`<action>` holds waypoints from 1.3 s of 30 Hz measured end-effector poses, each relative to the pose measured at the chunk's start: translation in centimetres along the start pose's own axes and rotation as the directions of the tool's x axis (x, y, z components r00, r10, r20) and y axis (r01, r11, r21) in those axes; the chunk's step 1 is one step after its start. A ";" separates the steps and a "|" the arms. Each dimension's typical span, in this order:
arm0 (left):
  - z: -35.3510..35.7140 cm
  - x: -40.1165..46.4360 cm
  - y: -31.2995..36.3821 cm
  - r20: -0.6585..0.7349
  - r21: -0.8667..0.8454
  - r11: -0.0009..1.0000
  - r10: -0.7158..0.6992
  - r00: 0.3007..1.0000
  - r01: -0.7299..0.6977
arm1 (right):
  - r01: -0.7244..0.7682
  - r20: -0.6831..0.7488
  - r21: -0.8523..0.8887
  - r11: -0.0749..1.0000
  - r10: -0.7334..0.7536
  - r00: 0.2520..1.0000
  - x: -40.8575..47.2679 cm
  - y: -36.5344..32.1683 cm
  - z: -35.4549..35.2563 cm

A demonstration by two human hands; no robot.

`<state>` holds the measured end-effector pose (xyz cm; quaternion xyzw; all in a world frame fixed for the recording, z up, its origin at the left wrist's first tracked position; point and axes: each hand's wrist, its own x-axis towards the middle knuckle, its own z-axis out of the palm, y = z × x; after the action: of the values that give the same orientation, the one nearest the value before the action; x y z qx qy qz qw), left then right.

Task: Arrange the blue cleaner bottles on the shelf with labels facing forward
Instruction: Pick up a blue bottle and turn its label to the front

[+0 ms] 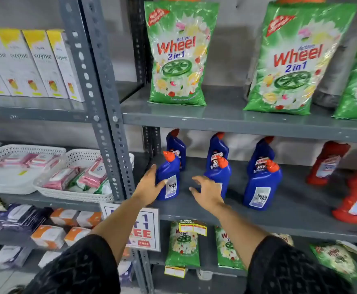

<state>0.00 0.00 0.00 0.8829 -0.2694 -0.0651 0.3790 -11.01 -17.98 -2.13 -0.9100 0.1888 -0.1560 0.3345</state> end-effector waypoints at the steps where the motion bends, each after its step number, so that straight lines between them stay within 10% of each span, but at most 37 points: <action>1: 0.1 0.8 -0.1 0.001 -0.037 0.999 -0.025 1.000 0.025 | -0.057 0.038 0.061 0.997 0.054 0.998 1.0 0.1 0.8; 13: 2.6 5.2 -3.5 0.062 -0.505 0.838 -0.205 0.977 0.208 | -0.295 0.184 0.290 0.910 0.250 0.951 5.6 1.5 7.9; 21: 1.9 4.8 -2.9 0.213 -0.687 0.681 -0.146 0.966 0.254 | -0.464 0.487 0.671 0.578 0.129 0.864 2.9 2.3 4.6; 33: 2.6 5.7 1.9 0.198 -0.702 0.610 -0.329 0.923 0.368 | -0.058 0.017 0.563 0.825 0.059 0.998 1.9 1.5 5.0; 36: 2.3 5.6 1.2 0.189 -0.754 0.581 -0.255 0.948 0.306 | -0.184 0.088 0.747 0.639 0.179 0.980 2.2 1.7 4.7; 39: 1.6 5.4 0.6 0.198 -0.833 0.490 -0.169 0.965 0.257 | -0.365 0.286 0.902 0.231 0.314 0.906 3.1 1.7 4.5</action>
<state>3.84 -4.23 -0.26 0.6060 -0.1084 -0.2745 0.7387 -6.86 -18.10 -6.05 -0.4819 0.2468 -0.1397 0.8290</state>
